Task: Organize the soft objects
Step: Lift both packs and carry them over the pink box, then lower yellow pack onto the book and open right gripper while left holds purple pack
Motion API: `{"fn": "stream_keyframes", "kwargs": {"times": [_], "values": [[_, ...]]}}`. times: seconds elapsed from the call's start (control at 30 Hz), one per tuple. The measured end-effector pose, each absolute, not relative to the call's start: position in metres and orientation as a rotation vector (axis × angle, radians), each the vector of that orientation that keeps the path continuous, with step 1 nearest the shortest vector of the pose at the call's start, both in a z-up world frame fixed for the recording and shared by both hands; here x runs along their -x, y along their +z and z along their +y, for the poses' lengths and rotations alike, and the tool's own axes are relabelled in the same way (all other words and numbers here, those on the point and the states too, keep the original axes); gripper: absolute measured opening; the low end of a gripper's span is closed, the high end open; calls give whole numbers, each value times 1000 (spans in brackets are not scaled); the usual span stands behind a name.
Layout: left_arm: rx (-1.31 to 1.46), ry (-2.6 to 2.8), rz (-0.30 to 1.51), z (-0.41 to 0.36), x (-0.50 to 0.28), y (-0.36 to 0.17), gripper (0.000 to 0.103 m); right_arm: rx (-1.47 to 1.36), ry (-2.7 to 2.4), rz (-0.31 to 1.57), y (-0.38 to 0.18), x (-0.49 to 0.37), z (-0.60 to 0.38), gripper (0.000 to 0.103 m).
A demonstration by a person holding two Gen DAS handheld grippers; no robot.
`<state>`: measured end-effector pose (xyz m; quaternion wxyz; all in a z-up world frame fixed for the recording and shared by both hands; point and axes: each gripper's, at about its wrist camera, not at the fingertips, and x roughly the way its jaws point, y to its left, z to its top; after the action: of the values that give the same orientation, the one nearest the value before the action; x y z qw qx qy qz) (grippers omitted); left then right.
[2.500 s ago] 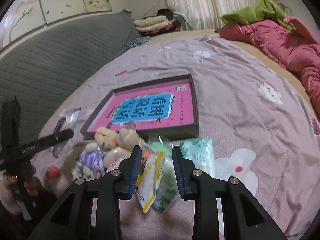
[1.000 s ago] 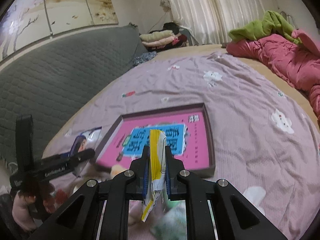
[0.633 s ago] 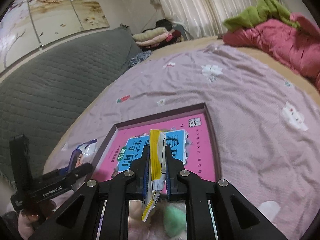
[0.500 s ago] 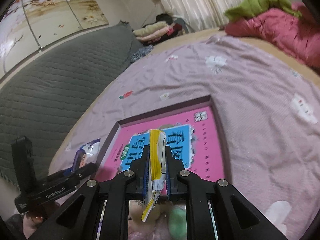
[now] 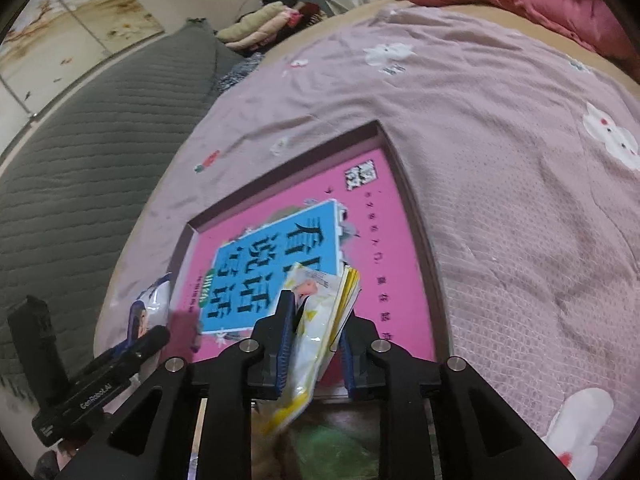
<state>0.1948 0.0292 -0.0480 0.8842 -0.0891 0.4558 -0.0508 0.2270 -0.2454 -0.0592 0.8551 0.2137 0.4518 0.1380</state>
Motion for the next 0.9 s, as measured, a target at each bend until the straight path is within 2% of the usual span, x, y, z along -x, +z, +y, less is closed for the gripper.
{"fn": "stream_keyframes", "kwargs": {"times": [0.3,0.43,0.53,0.63,0.9], "values": [[174,-106,953,27,-198,-50,52,-333,215,976,-64,-230,-240,38],[172,-102,956,27,-198,-51,52,-205,167,966,-60,-229,-231,48],[160,-99,959,26,-198,-53,52,-121,156,956,-57,-227,-225,49],[152,-100,959,25,-199,-54,52,-22,122,941,-53,-225,-218,59],[144,-85,953,24,-202,-54,52,-90,149,925,-44,-222,-232,60]]}}
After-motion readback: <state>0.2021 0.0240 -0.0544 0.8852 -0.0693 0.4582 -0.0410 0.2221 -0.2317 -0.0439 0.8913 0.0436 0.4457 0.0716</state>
